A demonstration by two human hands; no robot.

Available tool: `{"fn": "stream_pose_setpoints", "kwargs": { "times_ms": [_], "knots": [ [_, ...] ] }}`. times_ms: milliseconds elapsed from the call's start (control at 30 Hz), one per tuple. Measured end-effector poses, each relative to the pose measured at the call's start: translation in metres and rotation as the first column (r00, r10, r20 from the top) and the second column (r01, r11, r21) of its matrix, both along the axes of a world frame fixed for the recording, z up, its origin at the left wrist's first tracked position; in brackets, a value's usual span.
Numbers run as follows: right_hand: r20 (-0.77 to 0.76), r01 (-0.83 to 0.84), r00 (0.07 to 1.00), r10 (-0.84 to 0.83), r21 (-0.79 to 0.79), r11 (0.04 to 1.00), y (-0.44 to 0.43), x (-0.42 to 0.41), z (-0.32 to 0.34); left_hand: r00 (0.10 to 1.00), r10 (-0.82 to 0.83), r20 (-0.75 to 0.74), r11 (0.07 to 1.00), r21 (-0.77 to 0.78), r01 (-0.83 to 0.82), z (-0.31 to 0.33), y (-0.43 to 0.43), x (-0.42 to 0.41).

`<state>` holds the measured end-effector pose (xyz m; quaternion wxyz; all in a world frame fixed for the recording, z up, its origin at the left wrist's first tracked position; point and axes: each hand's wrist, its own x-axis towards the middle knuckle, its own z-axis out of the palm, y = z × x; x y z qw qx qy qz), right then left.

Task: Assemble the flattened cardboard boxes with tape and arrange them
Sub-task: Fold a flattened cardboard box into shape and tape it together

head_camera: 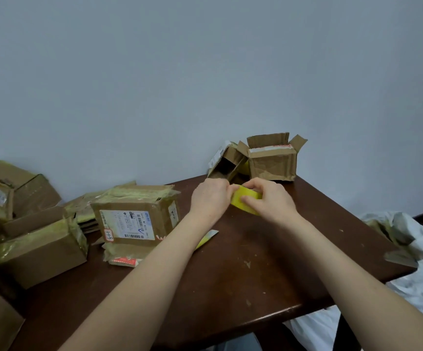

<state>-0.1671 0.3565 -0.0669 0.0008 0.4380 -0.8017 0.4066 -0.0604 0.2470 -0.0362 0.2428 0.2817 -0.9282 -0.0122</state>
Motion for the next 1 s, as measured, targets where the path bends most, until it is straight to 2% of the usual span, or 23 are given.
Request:
{"fn": "stream_pose_setpoints", "kwargs": {
  "times_ms": [67,167,233,267,333,400,500,567,633,733,833,1000],
  "knots": [
    [-0.143,0.103,0.987,-0.077,0.187,0.977,0.009,-0.008,-0.007,0.999,0.025,0.038,0.998,-0.050,-0.023,0.012,-0.004,0.014],
    [-0.225,0.103,0.974,-0.007,0.418,0.903,0.017,-0.011,-0.016,0.991,0.066,-0.114,0.994,-0.078,-0.075,0.040,-0.039,0.054],
    [-0.244,0.104,0.970,-0.010,0.374,0.921,0.004,0.001,-0.007,0.965,0.148,-0.218,0.987,-0.026,-0.157,0.057,-0.079,0.090],
    [-0.226,0.089,0.974,-0.024,0.279,0.956,-0.009,0.012,0.002,0.949,0.205,-0.239,0.978,0.009,-0.208,0.063,-0.101,0.107],
    [-0.140,-0.022,0.990,0.030,0.058,0.998,-0.040,0.046,0.027,0.925,0.320,-0.204,0.947,0.081,-0.310,0.068,-0.139,0.134],
    [-0.071,-0.179,0.982,0.178,-0.015,0.984,-0.077,0.089,0.046,0.912,0.402,-0.086,0.906,0.182,-0.382,0.060,-0.163,0.149],
    [0.011,-0.314,0.949,0.316,0.140,0.939,-0.130,0.146,0.045,0.915,0.382,0.129,0.866,0.297,-0.403,0.031,-0.177,0.160],
    [0.069,-0.266,0.964,0.257,0.249,0.931,-0.153,0.163,0.033,0.914,0.367,0.173,0.872,0.278,-0.403,0.015,-0.177,0.165],
    [0.166,-0.195,0.974,0.156,0.256,0.947,-0.166,0.164,0.027,0.895,0.414,0.169,0.865,0.234,-0.444,0.008,-0.175,0.169],
    [0.346,-0.126,0.937,0.038,0.237,0.963,-0.175,0.150,0.025,0.868,0.457,0.194,0.847,0.203,-0.491,0.002,-0.169,0.173],
    [0.493,-0.112,0.870,-0.009,0.215,0.970,-0.188,0.135,0.024,0.862,0.451,0.232,0.822,0.269,-0.502,0.004,-0.170,0.171],
    [0.517,-0.163,0.855,0.039,0.195,0.967,-0.199,0.125,0.022,0.864,0.412,0.290,0.747,0.435,-0.502,0.012,-0.179,0.166]
  ]
}}
